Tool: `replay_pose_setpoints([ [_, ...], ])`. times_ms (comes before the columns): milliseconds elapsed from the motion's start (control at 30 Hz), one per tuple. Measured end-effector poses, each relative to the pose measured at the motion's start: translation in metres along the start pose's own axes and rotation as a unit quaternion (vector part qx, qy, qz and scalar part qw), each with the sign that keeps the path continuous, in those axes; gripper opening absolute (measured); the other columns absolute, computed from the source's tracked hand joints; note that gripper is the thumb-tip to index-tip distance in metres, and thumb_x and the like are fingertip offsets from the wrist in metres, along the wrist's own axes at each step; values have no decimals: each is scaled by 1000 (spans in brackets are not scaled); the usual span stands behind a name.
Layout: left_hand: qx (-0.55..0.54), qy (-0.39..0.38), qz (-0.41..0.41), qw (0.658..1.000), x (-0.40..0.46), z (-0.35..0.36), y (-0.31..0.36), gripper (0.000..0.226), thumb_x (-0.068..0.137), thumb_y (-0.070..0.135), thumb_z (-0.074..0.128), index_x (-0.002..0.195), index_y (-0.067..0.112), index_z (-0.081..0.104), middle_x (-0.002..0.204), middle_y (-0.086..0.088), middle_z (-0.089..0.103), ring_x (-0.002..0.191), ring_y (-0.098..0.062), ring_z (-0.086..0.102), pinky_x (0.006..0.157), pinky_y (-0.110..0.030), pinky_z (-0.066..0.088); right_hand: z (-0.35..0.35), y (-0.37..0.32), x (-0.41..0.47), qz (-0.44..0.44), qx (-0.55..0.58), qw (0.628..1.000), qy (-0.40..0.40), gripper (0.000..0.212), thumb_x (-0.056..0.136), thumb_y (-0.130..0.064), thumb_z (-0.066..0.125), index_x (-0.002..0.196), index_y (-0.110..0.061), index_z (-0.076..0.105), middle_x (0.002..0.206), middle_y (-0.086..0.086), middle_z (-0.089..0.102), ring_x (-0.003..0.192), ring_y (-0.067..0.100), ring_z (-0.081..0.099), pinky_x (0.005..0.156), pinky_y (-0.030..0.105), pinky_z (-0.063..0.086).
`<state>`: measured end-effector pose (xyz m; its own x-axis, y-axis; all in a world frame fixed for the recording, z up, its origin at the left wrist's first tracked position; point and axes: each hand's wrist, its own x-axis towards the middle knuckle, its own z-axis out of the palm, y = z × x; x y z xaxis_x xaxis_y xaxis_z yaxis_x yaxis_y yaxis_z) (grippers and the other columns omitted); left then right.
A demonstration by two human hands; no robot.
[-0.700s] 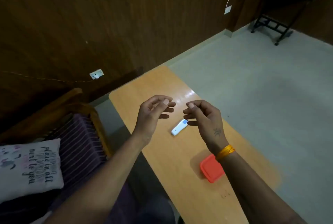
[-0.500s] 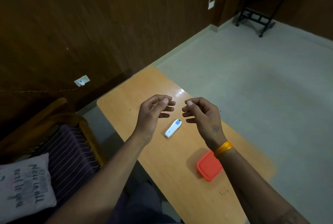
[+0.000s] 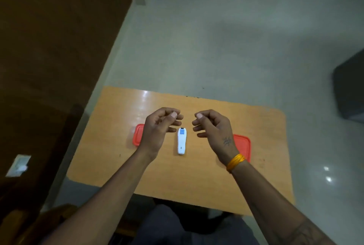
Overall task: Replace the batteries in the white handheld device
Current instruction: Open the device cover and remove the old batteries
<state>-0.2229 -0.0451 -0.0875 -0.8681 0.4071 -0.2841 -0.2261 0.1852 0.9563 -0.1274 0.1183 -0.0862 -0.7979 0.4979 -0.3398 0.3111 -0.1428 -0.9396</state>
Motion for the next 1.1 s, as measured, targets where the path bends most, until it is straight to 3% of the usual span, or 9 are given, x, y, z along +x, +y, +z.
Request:
replay_pose_setpoints([
  [133,22,-73,-16,997,23,-17,-12,32,96,30,60,114,8,74,107,-8,81,93,-23,77,81,-40,59,21,19,-3,20,13,998,63,16,104,-21,63,103,-8,72,91,12,78,77,16,73,69,36,60],
  [267,25,-88,-34,995,30,-19,-33,33,95,30,60,114,8,74,106,-7,82,96,-27,77,83,-42,59,28,40,-2,24,15,995,91,16,104,-23,63,102,-10,73,90,9,78,77,16,73,70,38,61],
  [367,28,-79,-42,996,24,-16,-60,30,95,31,60,112,10,75,106,-5,82,101,-30,76,83,-42,60,26,62,-3,30,8,996,84,16,104,-24,63,102,-12,73,90,8,78,81,22,75,71,39,62],
  [467,21,-53,-47,997,19,-12,-99,27,94,30,61,108,13,76,106,-4,82,97,-23,77,80,-38,59,21,95,3,29,1,997,71,15,104,-24,63,102,-14,74,90,8,78,85,30,75,72,42,62],
  [700,24,-25,-64,997,45,-13,-222,27,93,30,61,107,12,76,102,-4,82,90,-15,77,79,-36,58,24,218,51,45,-36,997,56,15,103,-26,63,99,-17,75,89,6,78,74,16,71,69,38,61],
  [933,40,-19,-28,999,98,-19,-350,15,104,18,61,104,12,76,101,-3,82,89,-14,75,80,-40,57,42,343,112,3,-57,996,61,18,102,-27,62,99,-14,74,85,4,77,68,14,69,62,32,59],
  [1100,35,17,26,999,119,-21,-403,20,104,17,58,96,17,76,100,-1,82,91,-16,75,80,-39,58,49,399,135,-50,-48,993,97,21,102,-30,63,100,-12,74,85,4,77,66,14,67,57,30,57],
])
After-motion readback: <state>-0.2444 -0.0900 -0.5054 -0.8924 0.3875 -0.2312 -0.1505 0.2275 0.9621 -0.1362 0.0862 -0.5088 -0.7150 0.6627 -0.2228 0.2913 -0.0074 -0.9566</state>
